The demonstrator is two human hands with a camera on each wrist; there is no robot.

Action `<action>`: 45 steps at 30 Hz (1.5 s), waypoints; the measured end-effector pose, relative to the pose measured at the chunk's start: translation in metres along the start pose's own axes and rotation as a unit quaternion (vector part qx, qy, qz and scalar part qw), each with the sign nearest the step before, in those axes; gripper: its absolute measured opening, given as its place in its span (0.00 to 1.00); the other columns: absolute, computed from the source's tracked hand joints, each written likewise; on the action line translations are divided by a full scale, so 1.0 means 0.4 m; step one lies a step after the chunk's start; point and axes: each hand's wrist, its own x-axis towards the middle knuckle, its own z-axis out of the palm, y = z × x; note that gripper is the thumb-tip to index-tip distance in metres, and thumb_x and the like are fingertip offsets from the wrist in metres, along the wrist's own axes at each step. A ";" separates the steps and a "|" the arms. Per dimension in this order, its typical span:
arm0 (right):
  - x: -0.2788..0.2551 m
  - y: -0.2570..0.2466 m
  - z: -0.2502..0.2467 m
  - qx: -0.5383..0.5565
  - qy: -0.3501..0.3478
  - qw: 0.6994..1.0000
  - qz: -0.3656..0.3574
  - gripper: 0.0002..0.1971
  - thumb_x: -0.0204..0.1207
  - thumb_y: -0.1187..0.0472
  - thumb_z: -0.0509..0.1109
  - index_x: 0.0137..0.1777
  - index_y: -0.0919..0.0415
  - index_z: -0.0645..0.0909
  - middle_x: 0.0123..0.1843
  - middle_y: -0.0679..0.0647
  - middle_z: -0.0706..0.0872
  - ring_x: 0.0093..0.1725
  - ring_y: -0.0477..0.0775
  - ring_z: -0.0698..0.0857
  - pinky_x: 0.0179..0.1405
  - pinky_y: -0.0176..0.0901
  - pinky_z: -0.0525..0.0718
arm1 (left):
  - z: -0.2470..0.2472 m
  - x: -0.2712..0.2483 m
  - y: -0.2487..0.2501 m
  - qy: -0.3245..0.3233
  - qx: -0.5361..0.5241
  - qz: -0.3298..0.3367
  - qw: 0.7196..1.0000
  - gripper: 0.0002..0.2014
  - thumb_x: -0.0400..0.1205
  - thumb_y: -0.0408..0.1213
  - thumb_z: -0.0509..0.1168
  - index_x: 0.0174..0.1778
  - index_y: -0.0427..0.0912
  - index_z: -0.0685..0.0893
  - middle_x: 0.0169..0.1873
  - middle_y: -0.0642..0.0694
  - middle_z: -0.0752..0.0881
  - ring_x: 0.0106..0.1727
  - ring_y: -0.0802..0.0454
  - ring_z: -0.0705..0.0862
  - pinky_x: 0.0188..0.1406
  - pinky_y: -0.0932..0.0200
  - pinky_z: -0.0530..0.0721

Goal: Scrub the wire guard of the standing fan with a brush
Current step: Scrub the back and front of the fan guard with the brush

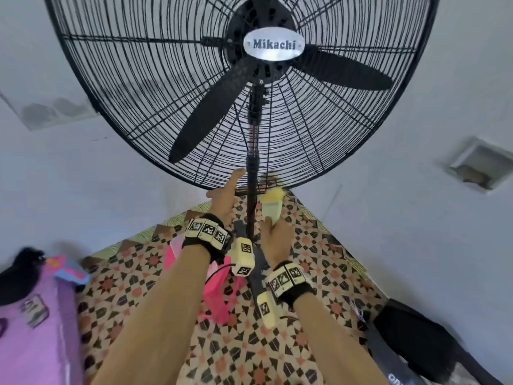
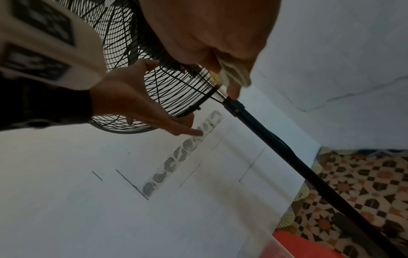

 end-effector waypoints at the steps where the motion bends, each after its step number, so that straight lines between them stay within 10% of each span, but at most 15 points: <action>1: -0.015 -0.001 -0.006 0.010 0.014 1.000 -0.006 0.18 0.89 0.57 0.65 0.38 0.65 0.79 0.29 0.55 0.81 0.23 0.48 0.75 0.21 0.31 0.69 | 0.001 0.004 -0.004 -0.002 -0.004 0.002 1.000 0.72 0.68 0.71 0.77 0.91 0.41 0.35 0.73 0.54 0.64 0.74 0.41 0.81 0.78 0.37 0.72; 6: -0.053 0.020 0.006 0.010 0.021 1.000 -0.006 0.22 0.90 0.52 0.62 0.37 0.65 0.78 0.28 0.55 0.80 0.23 0.48 0.73 0.18 0.32 0.66 | -0.003 0.015 -0.009 0.003 0.015 -0.002 1.000 0.79 0.58 0.78 0.77 0.91 0.42 0.36 0.84 0.46 0.63 0.77 0.40 0.79 0.81 0.30 0.70; 9: -0.007 -0.013 0.008 -0.010 -0.021 1.000 0.013 0.15 0.89 0.59 0.63 0.41 0.64 0.78 0.34 0.62 0.85 0.29 0.57 0.80 0.26 0.50 0.78 | -0.005 0.017 -0.012 0.004 0.006 0.002 1.000 0.74 0.64 0.74 0.78 0.90 0.42 0.37 0.74 0.53 0.64 0.74 0.41 0.80 0.80 0.32 0.72; 12: -0.006 -0.012 0.000 0.008 -0.041 0.999 -0.010 0.15 0.89 0.59 0.64 0.41 0.65 0.80 0.30 0.54 0.81 0.24 0.49 0.76 0.23 0.40 0.71 | -0.006 0.019 -0.008 -0.001 0.027 0.011 1.000 0.77 0.61 0.78 0.77 0.91 0.42 0.36 0.71 0.57 0.61 0.75 0.40 0.79 0.80 0.31 0.73; 16: -0.030 0.017 -0.067 0.046 0.012 0.999 -0.013 0.15 0.89 0.59 0.65 0.39 0.61 0.79 0.27 0.46 0.79 0.22 0.40 0.73 0.21 0.31 0.68 | -0.006 0.026 -0.017 0.010 0.012 0.009 1.000 0.86 0.47 0.84 0.76 0.91 0.42 0.39 0.82 0.38 0.70 0.76 0.39 0.79 0.77 0.34 0.77; 20: 0.080 0.004 -0.149 0.107 0.122 0.982 0.095 0.15 0.86 0.66 0.66 0.69 0.71 0.77 0.51 0.62 0.88 0.45 0.58 0.87 0.43 0.36 0.79 | 0.005 0.045 -0.036 0.024 -0.036 0.012 0.999 0.81 0.50 0.78 0.82 0.91 0.44 0.48 0.79 0.45 0.72 0.71 0.44 0.82 0.75 0.39 0.82; 23: 0.161 -0.033 -0.181 0.086 0.131 0.980 0.125 0.17 0.85 0.66 0.67 0.71 0.71 0.77 0.59 0.67 0.88 0.58 0.68 0.87 0.52 0.47 0.79 | 0.040 0.052 -0.060 0.015 -0.044 0.023 0.999 0.66 0.58 0.65 0.88 0.85 0.42 0.60 0.68 0.46 0.82 0.67 0.44 0.85 0.75 0.36 0.82; 26: 0.113 -0.058 -0.155 0.054 0.061 0.993 0.083 0.11 0.84 0.69 0.66 0.62 0.75 0.79 0.49 0.66 0.86 0.52 0.67 0.85 0.43 0.43 0.72 | 0.076 0.024 -0.068 0.005 -0.073 0.006 0.997 0.76 0.57 0.62 0.89 0.91 0.41 0.47 0.73 0.39 0.82 0.71 0.40 0.85 0.71 0.44 0.85; 28: 0.033 -0.046 -0.122 0.000 -0.047 0.997 0.057 0.06 0.85 0.67 0.65 0.54 0.71 0.80 0.37 0.53 0.81 0.44 0.64 0.85 0.40 0.48 0.77 | 0.089 0.018 -0.067 -0.041 -0.084 0.015 0.995 0.50 0.62 0.60 0.86 0.77 0.43 0.76 0.53 0.49 0.83 0.49 0.51 0.86 0.53 0.59 0.84; 31: 0.019 -0.016 -0.120 0.032 -0.047 0.996 0.070 0.06 0.86 0.68 0.63 0.53 0.70 0.81 0.38 0.57 0.87 0.38 0.60 0.89 0.35 0.49 0.86 | 0.094 0.012 -0.067 -0.092 -0.097 0.036 0.990 0.14 0.85 0.48 0.74 0.60 0.43 0.85 0.49 0.51 0.84 0.44 0.58 0.86 0.43 0.69 0.83; 36: 0.177 -0.010 -0.186 0.099 0.105 0.980 0.140 0.05 0.87 0.64 0.65 0.56 0.65 0.80 0.43 0.54 0.85 0.39 0.57 0.87 0.33 0.37 0.79 | 0.092 -0.003 -0.063 -0.074 -0.071 0.048 0.994 0.16 0.81 0.53 0.75 0.57 0.48 0.86 0.52 0.48 0.88 0.45 0.58 0.91 0.47 0.64 0.84; 39: 0.146 -0.026 -0.161 0.085 0.023 0.986 0.138 0.08 0.87 0.63 0.65 0.44 0.60 0.77 0.42 0.56 0.87 0.37 0.56 0.90 0.36 0.45 0.91 | 0.089 0.005 -0.069 -0.083 -0.051 0.055 0.994 0.22 0.73 0.63 0.78 0.54 0.53 0.86 0.54 0.43 0.92 0.53 0.47 0.91 0.67 0.51 0.83; 42: 0.066 -0.017 -0.133 0.033 -0.089 0.990 0.108 0.13 0.88 0.67 0.63 0.39 0.63 0.76 0.38 0.54 0.85 0.32 0.46 0.84 0.33 0.30 0.85 | 0.090 -0.003 -0.069 -0.070 -0.028 0.056 0.996 0.11 0.85 0.58 0.69 0.48 0.54 0.85 0.35 0.56 0.91 0.41 0.57 0.88 0.53 0.56 0.80; 45: 0.093 -0.009 -0.149 0.056 0.015 0.988 0.142 0.11 0.88 0.65 0.63 0.64 0.70 0.79 0.54 0.62 0.90 0.47 0.61 0.89 0.45 0.51 0.87 | 0.090 -0.037 -0.057 -0.073 -0.023 0.053 0.996 0.12 0.85 0.57 0.69 0.49 0.54 0.84 0.40 0.51 0.88 0.42 0.58 0.86 0.54 0.55 0.79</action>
